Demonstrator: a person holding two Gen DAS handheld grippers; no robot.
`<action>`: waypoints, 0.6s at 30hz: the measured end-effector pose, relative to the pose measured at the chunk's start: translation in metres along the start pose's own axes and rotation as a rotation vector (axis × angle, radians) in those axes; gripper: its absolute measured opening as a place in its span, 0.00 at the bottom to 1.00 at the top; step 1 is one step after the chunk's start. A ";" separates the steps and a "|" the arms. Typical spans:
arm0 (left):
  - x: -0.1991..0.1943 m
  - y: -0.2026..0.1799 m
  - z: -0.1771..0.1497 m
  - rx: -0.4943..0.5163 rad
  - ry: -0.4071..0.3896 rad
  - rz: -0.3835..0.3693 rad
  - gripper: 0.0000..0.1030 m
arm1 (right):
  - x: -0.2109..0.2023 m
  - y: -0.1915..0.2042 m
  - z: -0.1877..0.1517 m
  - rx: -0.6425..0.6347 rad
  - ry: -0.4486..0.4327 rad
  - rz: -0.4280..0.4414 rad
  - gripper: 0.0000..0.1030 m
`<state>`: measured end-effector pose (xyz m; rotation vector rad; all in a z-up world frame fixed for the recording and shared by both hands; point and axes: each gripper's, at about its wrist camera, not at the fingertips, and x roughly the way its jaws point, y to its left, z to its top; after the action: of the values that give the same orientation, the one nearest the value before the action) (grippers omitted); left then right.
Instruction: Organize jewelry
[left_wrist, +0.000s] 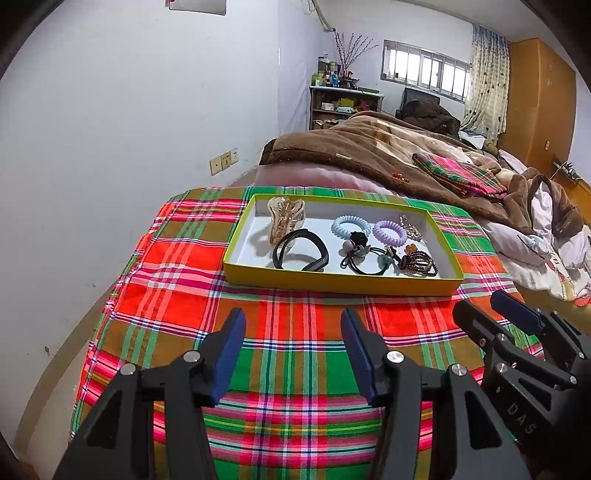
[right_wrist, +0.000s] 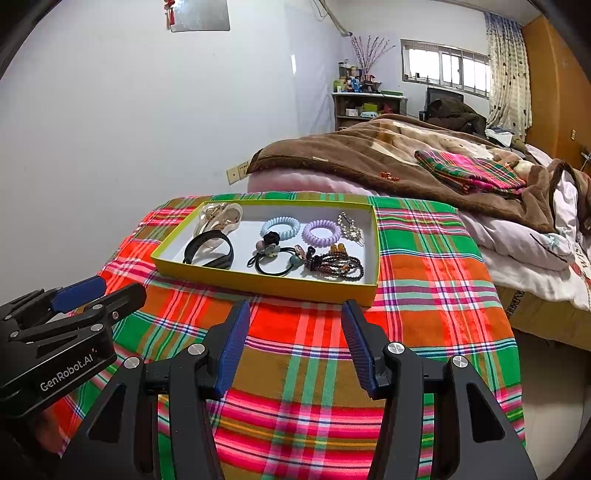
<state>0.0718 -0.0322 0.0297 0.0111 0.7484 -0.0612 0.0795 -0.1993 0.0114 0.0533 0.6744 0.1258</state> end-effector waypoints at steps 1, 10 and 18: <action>0.000 0.000 0.000 -0.001 0.001 0.004 0.54 | 0.000 0.000 0.000 0.000 0.000 0.001 0.51; 0.000 -0.002 -0.001 0.009 0.001 0.030 0.54 | 0.000 0.001 0.000 -0.001 0.001 -0.004 0.51; -0.001 0.000 -0.001 0.002 -0.001 0.034 0.54 | 0.000 0.002 0.001 -0.002 0.000 -0.003 0.51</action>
<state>0.0703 -0.0326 0.0298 0.0254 0.7470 -0.0292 0.0798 -0.1969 0.0119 0.0504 0.6740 0.1232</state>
